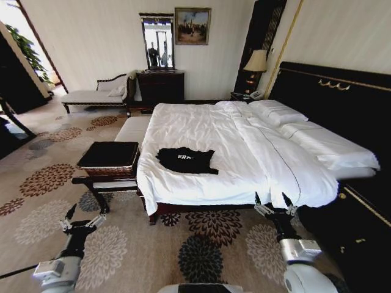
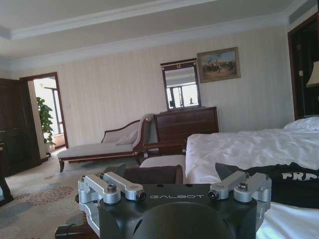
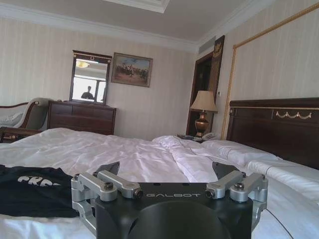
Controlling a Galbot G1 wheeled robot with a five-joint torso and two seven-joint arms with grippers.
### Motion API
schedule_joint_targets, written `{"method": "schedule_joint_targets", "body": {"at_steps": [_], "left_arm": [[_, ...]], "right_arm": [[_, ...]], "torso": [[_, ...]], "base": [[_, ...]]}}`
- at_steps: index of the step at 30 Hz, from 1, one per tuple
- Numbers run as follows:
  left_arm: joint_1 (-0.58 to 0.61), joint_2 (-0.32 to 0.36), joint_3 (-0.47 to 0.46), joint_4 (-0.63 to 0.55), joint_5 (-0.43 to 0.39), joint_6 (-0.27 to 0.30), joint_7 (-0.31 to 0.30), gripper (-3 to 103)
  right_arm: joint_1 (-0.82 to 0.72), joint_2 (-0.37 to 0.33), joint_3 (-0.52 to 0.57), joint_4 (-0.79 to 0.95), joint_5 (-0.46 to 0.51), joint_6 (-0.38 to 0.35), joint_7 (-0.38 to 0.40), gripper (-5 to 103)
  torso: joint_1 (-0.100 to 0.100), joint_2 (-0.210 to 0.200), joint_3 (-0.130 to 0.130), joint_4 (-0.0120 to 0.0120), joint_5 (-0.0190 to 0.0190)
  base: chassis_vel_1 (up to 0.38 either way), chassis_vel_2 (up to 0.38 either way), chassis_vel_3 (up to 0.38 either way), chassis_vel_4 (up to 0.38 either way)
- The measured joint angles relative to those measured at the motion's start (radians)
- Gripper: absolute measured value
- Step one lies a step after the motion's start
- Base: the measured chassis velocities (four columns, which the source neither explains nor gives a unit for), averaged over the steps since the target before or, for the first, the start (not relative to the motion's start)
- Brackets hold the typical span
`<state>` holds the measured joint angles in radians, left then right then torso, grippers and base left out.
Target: Fold the clothes on the bed and place them into the basket.
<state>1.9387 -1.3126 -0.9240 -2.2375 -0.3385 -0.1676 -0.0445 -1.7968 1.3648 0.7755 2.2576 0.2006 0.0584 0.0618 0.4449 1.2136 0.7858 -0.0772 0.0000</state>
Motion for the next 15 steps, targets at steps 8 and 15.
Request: {"method": "schedule_joint_targets", "body": {"at_steps": [8,15], "left_arm": [[0.008,-0.018,0.005,-0.004,0.009,0.001,-0.006,100],[0.015,-0.022,0.002,-0.005,0.006,-0.001,-0.009,100]], "right_arm": [[0.002,-0.007,0.003,0.004,0.016,-0.017,0.018,100],[-0.003,-0.003,0.001,0.006,0.016,-0.026,0.031,100]], "torso": [[0.0,0.0,0.0,0.0,0.0],[0.0,0.0,0.0,0.0,-0.0001]], "base": [[0.0,0.0,0.0,0.0],[0.0,0.0,0.0,0.0]]}}
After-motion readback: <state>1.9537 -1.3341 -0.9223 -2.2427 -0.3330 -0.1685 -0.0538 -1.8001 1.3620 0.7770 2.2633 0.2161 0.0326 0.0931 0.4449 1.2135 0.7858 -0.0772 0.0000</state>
